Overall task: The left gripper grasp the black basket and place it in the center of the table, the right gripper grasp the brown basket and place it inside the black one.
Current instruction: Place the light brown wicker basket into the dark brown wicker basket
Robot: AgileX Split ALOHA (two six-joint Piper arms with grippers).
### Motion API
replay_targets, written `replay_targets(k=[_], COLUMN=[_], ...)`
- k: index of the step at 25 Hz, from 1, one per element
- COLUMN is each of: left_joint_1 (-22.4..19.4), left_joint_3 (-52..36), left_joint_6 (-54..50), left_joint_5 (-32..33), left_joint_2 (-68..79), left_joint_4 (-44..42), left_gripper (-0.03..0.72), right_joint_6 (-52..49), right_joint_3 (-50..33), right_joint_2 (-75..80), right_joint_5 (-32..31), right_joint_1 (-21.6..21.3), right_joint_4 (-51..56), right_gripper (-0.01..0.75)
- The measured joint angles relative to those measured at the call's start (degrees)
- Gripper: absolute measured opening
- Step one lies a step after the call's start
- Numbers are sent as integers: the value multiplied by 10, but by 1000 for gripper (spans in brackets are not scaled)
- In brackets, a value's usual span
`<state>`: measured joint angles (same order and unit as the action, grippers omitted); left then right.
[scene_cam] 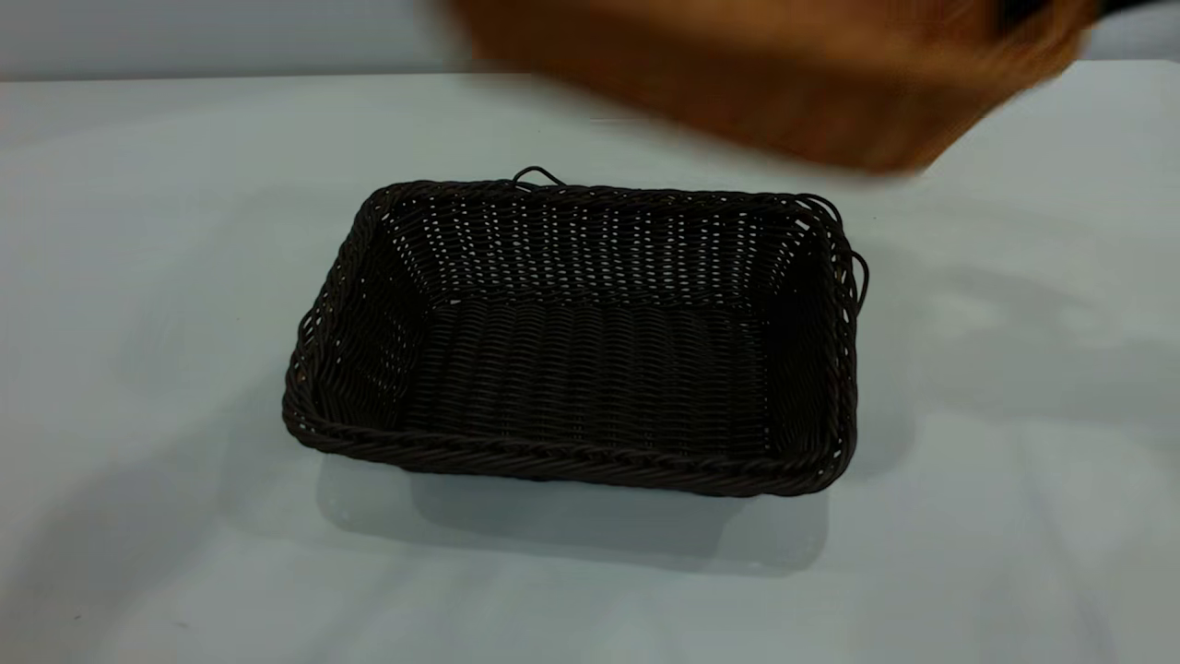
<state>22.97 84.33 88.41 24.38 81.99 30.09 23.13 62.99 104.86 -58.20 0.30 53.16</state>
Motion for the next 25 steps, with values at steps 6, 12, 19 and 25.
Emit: replay_targets(k=[6,12,19,25], left_joint_1=[0,0,0,0], left_joint_3=[-3,-10,-10,-10], left_joint_6=[-9,-20,-25,-30], left_joint_5=[8,18,18,41], left_joint_2=[-12,-9,-9,-24], left_joint_4=[-1,-1,-1,-1], left_gripper=[426,426,426,426], right_joint_6=[-2,-2,13,64], right_joint_3=[0,0,5,56], right_joint_2=[83,136,137,137], right_joint_5=[36,83,72,-48], right_joint_1=[90,95,95,95], right_joint_4=[-5,-32,-62,-87], right_gripper=[69,74,263,540])
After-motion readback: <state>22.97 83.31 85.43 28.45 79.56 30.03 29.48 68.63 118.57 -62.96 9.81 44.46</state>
